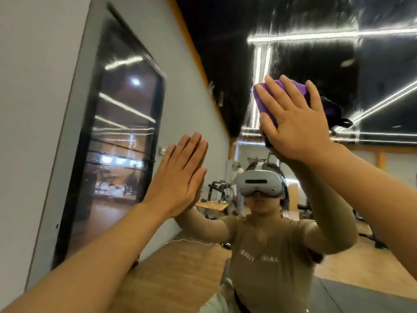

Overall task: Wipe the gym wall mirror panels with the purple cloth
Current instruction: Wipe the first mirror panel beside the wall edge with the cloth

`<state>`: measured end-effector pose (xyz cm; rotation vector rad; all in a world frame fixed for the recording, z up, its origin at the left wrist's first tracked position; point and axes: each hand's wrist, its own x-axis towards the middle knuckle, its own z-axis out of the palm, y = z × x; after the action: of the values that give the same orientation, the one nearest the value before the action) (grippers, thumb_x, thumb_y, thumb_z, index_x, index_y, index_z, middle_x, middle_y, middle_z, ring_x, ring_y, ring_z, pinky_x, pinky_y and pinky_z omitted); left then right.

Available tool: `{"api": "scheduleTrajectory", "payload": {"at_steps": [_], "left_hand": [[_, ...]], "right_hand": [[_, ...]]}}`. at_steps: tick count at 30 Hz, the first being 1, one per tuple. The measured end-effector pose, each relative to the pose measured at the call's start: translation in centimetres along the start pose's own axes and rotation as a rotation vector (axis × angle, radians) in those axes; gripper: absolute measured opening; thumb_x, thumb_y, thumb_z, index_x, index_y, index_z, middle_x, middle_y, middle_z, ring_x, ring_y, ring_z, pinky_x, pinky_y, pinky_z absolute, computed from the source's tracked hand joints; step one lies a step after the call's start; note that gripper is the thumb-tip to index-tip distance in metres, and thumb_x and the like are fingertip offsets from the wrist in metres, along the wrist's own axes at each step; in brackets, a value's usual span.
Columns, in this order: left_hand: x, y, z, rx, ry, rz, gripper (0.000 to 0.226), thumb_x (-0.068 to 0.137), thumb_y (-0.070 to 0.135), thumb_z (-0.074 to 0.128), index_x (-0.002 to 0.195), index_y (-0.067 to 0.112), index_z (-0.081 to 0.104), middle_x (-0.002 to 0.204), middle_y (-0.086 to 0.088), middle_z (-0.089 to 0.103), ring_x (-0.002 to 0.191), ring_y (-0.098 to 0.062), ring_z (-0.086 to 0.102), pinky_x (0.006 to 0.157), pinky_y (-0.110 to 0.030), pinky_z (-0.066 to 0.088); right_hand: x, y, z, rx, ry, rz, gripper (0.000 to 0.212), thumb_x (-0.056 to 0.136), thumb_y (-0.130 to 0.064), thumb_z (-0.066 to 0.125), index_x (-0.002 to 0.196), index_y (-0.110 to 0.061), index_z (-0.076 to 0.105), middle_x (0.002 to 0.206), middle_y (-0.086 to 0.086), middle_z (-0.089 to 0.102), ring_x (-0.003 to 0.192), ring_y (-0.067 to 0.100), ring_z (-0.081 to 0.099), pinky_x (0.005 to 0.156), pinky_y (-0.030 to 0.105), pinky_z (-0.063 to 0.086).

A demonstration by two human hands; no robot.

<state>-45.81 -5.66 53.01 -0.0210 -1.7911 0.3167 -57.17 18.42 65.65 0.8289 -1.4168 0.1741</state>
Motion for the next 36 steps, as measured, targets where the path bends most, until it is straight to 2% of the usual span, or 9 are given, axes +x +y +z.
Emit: {"api": "scheduleTrajectory", "payload": {"at_steps": [6,12,17,20,24,27,30,32,36], "left_hand": [[0.0,0.1,-0.3,0.001,-0.002,0.011,0.059,0.107,0.05,0.005,0.16,0.024,0.001,0.17,-0.005,0.006,0.156,-0.02,0.002,0.126,-0.038,-0.003],[-1.1,-1.0,-1.6,-0.004,-0.009,0.062,0.061,0.106,0.039,0.027,0.16,0.013,0.018,0.168,-0.008,0.013,0.155,-0.018,0.004,0.124,-0.026,-0.008],[-3.4,-4.2,-2.3,-0.007,-0.059,0.01,0.064,0.105,0.043,0.028,0.161,0.017,0.015,0.169,-0.004,0.009,0.155,-0.019,0.003,0.124,-0.027,-0.009],[-4.3,-5.6,-2.5,-0.003,-0.049,0.025,0.065,0.104,0.045,0.027,0.161,0.014,0.018,0.169,-0.007,0.012,0.155,-0.022,0.006,0.124,-0.029,-0.008],[-5.4,-6.6,-2.1,-0.005,-0.038,0.02,0.066,0.104,0.046,0.027,0.161,0.015,0.015,0.17,-0.006,0.008,0.156,-0.018,0.0,0.124,-0.028,-0.011],[-5.8,-7.2,-1.9,-0.021,-0.048,0.045,0.067,0.104,0.046,0.027,0.162,0.015,0.011,0.17,-0.004,0.003,0.156,-0.018,-0.004,0.123,-0.029,-0.012],[-5.9,-7.3,-1.7,-0.036,-0.027,0.056,0.066,0.104,0.045,0.024,0.162,0.014,0.013,0.17,-0.006,0.005,0.156,-0.02,-0.001,0.124,-0.032,-0.01],[-5.8,-7.2,-1.6,-0.055,-0.021,0.056,0.065,0.104,0.045,0.022,0.161,0.014,0.013,0.169,-0.006,0.006,0.156,-0.021,0.0,0.124,-0.032,-0.009],[-5.7,-7.6,-1.8,-0.065,-0.017,0.095,0.065,0.104,0.042,0.025,0.161,0.013,0.014,0.169,-0.008,0.009,0.155,-0.022,0.004,0.124,-0.031,-0.009]], "right_hand": [[-5.7,-3.5,-0.3,0.038,-0.026,-0.172,0.057,0.104,-0.045,0.022,0.157,-0.026,0.034,0.163,0.001,0.032,0.153,0.027,0.024,0.123,0.056,0.012],[-16.2,-9.4,0.4,-0.062,-0.262,-0.609,0.057,0.106,-0.046,0.026,0.16,-0.03,0.024,0.167,-0.005,0.02,0.156,0.023,0.013,0.124,0.054,0.006],[-14.7,-8.7,0.0,-0.048,-0.376,-0.793,0.056,0.105,-0.046,0.026,0.159,-0.033,0.026,0.166,-0.009,0.023,0.155,0.018,0.01,0.125,0.052,-0.001],[-10.2,-7.2,-0.3,-0.088,-0.313,-0.585,0.057,0.105,-0.048,0.023,0.16,-0.033,0.02,0.166,-0.007,0.019,0.155,0.019,0.01,0.125,0.049,-0.002],[-3.7,-6.6,-0.5,-0.063,-0.171,0.036,0.061,0.103,-0.05,0.019,0.161,-0.03,0.017,0.168,-0.005,0.016,0.156,0.02,0.009,0.125,0.049,-0.002],[-2.9,-8.5,0.0,-0.041,-0.128,0.23,0.063,0.102,-0.048,0.018,0.162,-0.028,0.014,0.169,-0.006,0.011,0.156,0.017,0.004,0.125,0.046,-0.005],[-6.3,-11.6,0.5,-0.047,-0.116,0.152,0.062,0.104,-0.045,0.023,0.162,-0.024,0.017,0.169,-0.003,0.014,0.157,0.019,0.006,0.125,0.051,0.001],[-10.4,-13.7,0.6,-0.084,-0.186,-0.034,0.062,0.104,-0.044,0.027,0.161,-0.022,0.021,0.168,-0.002,0.016,0.156,0.022,0.01,0.124,0.055,0.008],[-16.8,-16.0,0.4,-0.144,-0.319,-0.363,0.061,0.105,-0.045,0.031,0.161,-0.024,0.021,0.168,-0.003,0.017,0.156,0.023,0.012,0.125,0.053,0.007]]}}
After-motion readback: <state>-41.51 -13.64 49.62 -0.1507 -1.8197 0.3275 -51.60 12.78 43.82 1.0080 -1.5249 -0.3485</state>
